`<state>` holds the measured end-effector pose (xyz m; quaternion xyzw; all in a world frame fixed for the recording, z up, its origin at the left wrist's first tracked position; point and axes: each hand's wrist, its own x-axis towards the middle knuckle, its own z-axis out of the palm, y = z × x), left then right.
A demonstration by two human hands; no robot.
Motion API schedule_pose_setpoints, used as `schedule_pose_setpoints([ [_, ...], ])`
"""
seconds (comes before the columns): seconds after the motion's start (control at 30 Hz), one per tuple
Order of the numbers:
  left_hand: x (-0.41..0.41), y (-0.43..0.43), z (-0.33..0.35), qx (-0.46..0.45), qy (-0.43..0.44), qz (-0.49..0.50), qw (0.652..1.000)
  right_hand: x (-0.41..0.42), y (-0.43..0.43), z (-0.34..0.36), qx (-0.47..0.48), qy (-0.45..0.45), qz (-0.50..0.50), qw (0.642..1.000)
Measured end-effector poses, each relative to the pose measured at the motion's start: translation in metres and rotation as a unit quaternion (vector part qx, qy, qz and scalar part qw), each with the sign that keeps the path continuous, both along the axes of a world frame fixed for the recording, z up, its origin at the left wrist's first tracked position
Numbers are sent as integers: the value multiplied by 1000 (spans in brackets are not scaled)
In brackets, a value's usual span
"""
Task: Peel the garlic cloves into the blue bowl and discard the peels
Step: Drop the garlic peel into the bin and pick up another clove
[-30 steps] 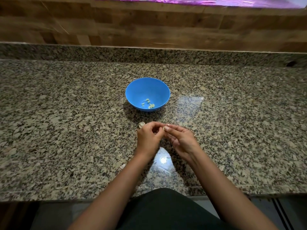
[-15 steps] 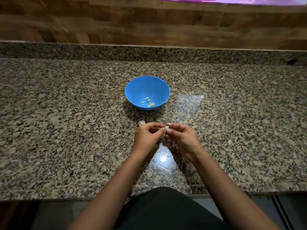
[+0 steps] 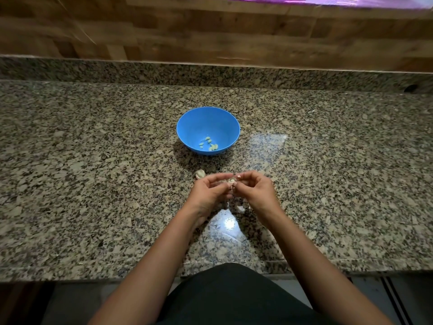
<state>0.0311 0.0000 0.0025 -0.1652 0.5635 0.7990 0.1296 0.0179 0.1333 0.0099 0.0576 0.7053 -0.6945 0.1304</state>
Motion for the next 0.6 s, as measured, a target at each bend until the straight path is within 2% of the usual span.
schedule_pose_setpoints([
  [0.07, 0, 0, 1, 42, -10, 4, 999, 0, 0, -1, 5, -3, 2, 1000],
  [0.17, 0, 0, 2, 52, -10, 11, 999, 0, 1, -1, 7, 0, 1, 1000],
  [0.33, -2, 1, 2, 38, 0, 15, 999, 2, -1, 3, 107, 59, 24, 992],
  [0.5, -4, -2, 2, 106, -26, 42, 993, 0, 0, 5, 77, 27, 14, 997],
  [0.6, -2, -4, 0, 134, -46, 54, 988, -3, 2, 5, 121, 22, 21, 992],
])
